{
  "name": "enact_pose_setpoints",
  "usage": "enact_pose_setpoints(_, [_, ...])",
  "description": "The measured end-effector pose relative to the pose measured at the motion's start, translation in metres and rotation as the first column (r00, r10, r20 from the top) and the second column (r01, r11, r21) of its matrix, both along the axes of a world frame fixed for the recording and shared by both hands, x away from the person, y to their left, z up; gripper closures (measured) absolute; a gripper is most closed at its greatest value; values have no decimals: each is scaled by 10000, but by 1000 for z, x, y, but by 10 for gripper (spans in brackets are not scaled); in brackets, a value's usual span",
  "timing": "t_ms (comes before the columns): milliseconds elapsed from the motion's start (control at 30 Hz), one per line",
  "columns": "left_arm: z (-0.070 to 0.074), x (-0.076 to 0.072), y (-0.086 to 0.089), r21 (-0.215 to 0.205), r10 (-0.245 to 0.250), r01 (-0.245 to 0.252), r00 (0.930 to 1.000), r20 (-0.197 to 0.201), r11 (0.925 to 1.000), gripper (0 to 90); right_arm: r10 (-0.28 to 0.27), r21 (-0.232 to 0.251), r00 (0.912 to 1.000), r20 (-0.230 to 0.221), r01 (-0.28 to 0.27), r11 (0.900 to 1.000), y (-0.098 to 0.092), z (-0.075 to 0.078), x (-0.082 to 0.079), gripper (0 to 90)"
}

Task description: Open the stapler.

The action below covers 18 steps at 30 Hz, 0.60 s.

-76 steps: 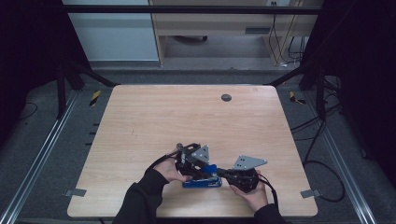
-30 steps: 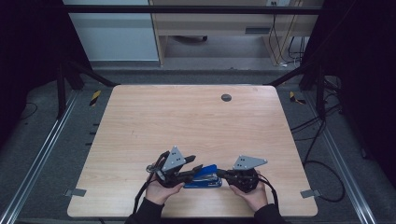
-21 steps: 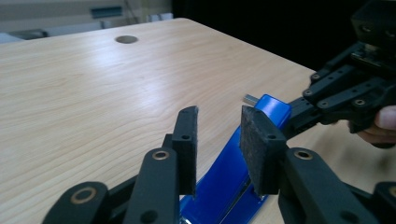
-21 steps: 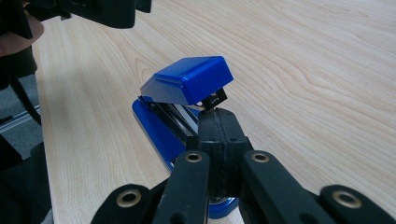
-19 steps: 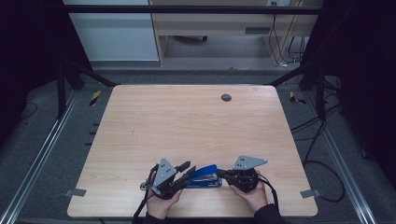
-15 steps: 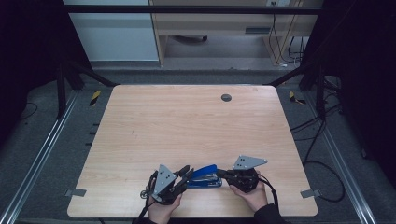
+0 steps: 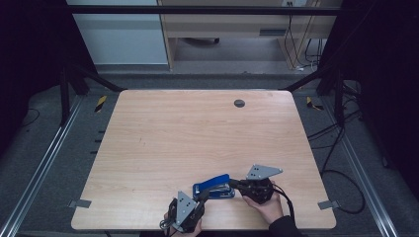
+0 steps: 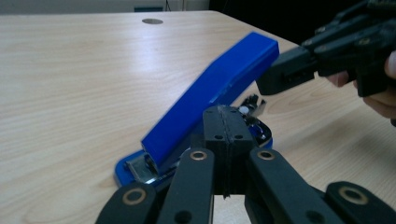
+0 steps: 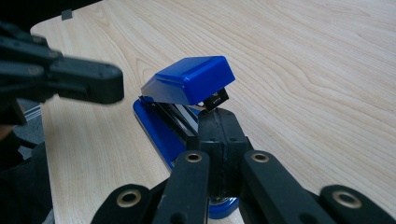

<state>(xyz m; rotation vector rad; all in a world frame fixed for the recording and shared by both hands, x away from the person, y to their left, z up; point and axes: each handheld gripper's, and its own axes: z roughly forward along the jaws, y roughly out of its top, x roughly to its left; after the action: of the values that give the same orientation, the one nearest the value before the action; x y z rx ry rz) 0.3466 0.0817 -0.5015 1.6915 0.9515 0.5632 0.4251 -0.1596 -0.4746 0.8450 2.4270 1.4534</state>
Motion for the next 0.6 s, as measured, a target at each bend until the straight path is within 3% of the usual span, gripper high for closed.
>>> enact_pose_setpoints(333, [-14,4,-20,184,112,-106,9994,-323,9998,898,1,-8,10000,1,-1,10000,0,0,0,900])
enact_pose_setpoints(600, [-18,7,-36,541,102,-94,9998,-152,9985,898,-15,-4,10000,-20,15,10000,0,0,0,900])
